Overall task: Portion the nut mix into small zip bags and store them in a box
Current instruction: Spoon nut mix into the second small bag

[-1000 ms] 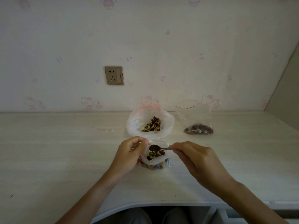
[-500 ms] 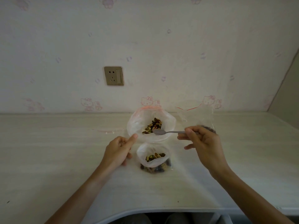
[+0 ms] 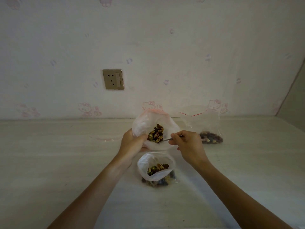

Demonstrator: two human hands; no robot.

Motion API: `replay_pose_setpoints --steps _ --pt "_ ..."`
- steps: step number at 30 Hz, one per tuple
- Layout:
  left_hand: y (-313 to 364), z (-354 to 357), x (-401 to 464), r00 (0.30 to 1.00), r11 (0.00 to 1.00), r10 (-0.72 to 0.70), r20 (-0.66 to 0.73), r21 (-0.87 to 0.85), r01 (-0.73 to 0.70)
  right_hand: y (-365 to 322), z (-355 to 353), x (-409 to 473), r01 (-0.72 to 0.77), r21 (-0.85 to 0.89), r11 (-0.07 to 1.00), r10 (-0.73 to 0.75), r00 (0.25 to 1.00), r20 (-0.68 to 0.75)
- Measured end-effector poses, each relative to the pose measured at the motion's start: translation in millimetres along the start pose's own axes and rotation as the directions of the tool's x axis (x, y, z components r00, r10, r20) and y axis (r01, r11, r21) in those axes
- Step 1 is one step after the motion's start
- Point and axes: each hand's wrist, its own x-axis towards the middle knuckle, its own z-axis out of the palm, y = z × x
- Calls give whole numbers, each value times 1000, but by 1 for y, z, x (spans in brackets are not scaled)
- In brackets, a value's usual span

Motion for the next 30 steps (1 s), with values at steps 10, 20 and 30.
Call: replay_pose_setpoints --steps 10,20,30 --pt "7 0 9 993 993 85 86 69 -91 4 13 5 -19 -24 1000 16 993 -119" --pt "14 -3 11 983 986 116 145 102 -132 9 18 6 4 -33 999 -8 993 -121" --pt "15 -1 18 968 961 220 121 143 -237 12 18 6 -19 111 994 35 990 -137"
